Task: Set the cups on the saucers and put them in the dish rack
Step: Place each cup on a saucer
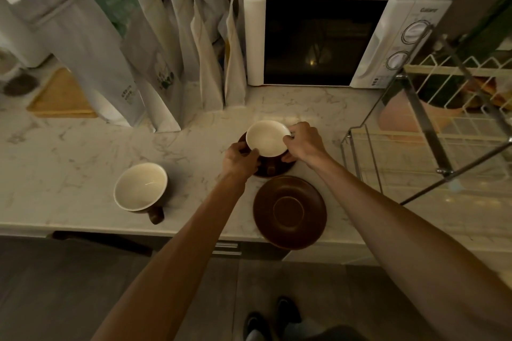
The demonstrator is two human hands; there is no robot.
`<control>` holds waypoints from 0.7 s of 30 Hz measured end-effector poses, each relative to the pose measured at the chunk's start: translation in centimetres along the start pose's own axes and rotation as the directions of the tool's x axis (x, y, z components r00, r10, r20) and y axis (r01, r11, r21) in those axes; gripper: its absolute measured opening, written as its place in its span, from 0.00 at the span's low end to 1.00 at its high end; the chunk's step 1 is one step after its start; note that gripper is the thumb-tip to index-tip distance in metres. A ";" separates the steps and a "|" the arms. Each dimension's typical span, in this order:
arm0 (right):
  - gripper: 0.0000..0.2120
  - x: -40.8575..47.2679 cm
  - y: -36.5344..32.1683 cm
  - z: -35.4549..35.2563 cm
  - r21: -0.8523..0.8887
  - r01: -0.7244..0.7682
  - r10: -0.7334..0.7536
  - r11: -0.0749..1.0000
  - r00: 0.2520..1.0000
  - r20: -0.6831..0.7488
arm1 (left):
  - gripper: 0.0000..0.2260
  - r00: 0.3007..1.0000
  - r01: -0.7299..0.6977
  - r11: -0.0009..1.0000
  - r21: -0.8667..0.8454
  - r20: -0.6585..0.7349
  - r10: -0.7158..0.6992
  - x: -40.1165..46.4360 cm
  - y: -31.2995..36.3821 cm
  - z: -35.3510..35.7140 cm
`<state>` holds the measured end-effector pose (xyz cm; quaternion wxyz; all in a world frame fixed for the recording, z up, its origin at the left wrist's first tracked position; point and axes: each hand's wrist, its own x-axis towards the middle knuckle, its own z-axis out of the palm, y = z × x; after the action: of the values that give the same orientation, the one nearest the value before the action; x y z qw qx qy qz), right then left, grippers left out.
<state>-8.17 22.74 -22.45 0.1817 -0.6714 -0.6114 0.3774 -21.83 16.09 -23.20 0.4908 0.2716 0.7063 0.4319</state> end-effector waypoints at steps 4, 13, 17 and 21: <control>0.15 -0.2 0.1 0.0 -0.015 0.014 -0.015 1.000 1.000 -0.007 | 0.21 1.000 0.016 1.000 0.009 0.019 -0.016 -0.1 0.1 -0.3; 0.15 -0.9 -0.1 0.1 -0.062 0.016 -0.017 0.998 1.000 -0.008 | 0.21 0.999 0.000 0.998 0.069 0.048 -0.003 -0.8 0.1 -1.0; 0.14 -1.6 -0.5 0.0 -0.225 0.054 -0.063 0.973 0.997 -0.034 | 0.20 0.997 -0.015 0.994 0.108 0.071 0.007 -1.4 0.3 -1.7; 0.17 -3.4 -1.6 -0.2 -0.529 0.112 -0.218 0.841 0.965 -0.143 | 0.23 0.994 -0.092 0.969 0.228 0.081 0.076 -1.9 0.8 -3.0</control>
<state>-9.03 19.81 -20.21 0.0868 -0.6741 -0.7247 0.1136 -23.95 13.91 -21.22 0.4619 0.3719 0.7218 0.3569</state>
